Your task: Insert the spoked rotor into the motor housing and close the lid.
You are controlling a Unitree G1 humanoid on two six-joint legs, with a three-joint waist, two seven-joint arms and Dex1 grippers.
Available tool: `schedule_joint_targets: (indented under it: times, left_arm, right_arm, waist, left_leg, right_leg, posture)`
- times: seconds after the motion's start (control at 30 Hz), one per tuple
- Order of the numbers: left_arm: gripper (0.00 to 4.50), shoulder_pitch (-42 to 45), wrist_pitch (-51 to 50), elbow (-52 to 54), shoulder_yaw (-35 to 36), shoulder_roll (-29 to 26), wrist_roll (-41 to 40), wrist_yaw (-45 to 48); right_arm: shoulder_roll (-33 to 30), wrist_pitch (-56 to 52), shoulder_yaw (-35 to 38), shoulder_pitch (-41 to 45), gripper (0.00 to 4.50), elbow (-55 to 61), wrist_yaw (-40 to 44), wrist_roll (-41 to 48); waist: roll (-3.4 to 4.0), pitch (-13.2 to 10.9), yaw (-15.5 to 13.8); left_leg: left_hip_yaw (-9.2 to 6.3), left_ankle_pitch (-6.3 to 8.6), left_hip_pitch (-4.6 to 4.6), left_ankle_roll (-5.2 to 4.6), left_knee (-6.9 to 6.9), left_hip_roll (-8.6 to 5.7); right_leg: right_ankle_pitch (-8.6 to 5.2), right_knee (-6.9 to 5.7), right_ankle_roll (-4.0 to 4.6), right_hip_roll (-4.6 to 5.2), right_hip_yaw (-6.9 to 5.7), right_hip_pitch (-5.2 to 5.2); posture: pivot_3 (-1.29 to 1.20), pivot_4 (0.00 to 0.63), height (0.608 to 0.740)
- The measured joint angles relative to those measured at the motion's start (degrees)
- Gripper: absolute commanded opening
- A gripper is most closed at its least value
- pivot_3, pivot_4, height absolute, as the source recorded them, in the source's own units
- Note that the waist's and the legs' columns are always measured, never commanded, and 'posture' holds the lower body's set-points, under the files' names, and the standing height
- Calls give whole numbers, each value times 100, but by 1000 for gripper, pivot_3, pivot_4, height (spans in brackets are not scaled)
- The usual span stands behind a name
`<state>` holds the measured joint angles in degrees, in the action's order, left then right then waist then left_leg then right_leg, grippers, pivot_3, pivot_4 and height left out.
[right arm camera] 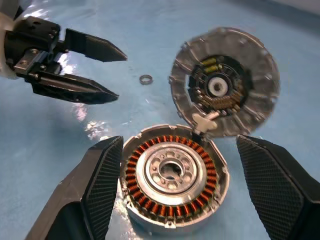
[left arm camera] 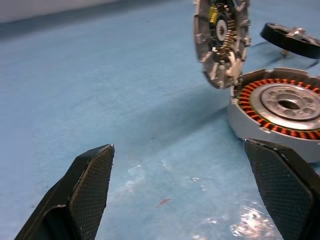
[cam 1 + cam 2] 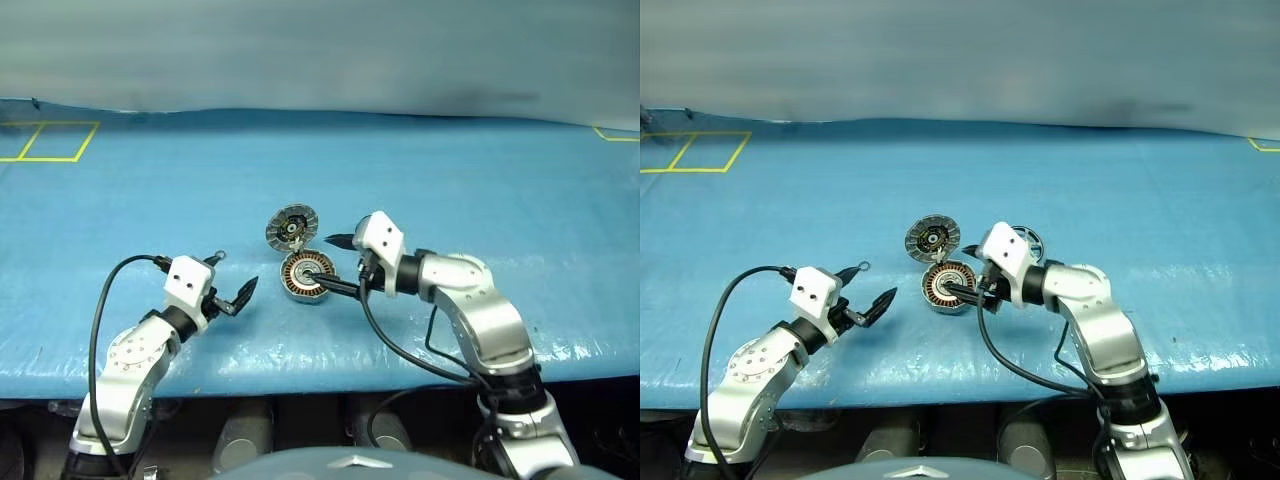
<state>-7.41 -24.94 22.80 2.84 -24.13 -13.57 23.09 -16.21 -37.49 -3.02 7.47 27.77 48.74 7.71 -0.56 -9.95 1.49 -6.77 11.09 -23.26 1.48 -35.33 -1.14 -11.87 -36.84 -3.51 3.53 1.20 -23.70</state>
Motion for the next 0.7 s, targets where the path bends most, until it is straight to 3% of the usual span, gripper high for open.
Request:
schedule_joint_targets:
  times: [0.23, 0.7]
  left_arm:
    - [4500, 534, -247, -502, 23, -19, 7, -55]
    - [4500, 1468, -361, -1854, -41, 224, 256, -334]
  right_arm:
    - [258, 540, 358, -1386, 3801, 395, -900, 286]
    - [222, 840, 309, -1794, 3801, 455, -1624, 614]
  waist:
    - [0, 0, 26]
    - [-2, -1, 1]
  left_leg:
    - [2, 1, 2, 1, -15, 5]
    - [1, 1, -12, 1, -16, 6]
  right_leg:
    - [0, -5, 0, -1, -1, 3]
    - [2, 0, -4, -2, -3, -4]
  posture:
    - [0, 150, 740]
    - [0, 150, 740]
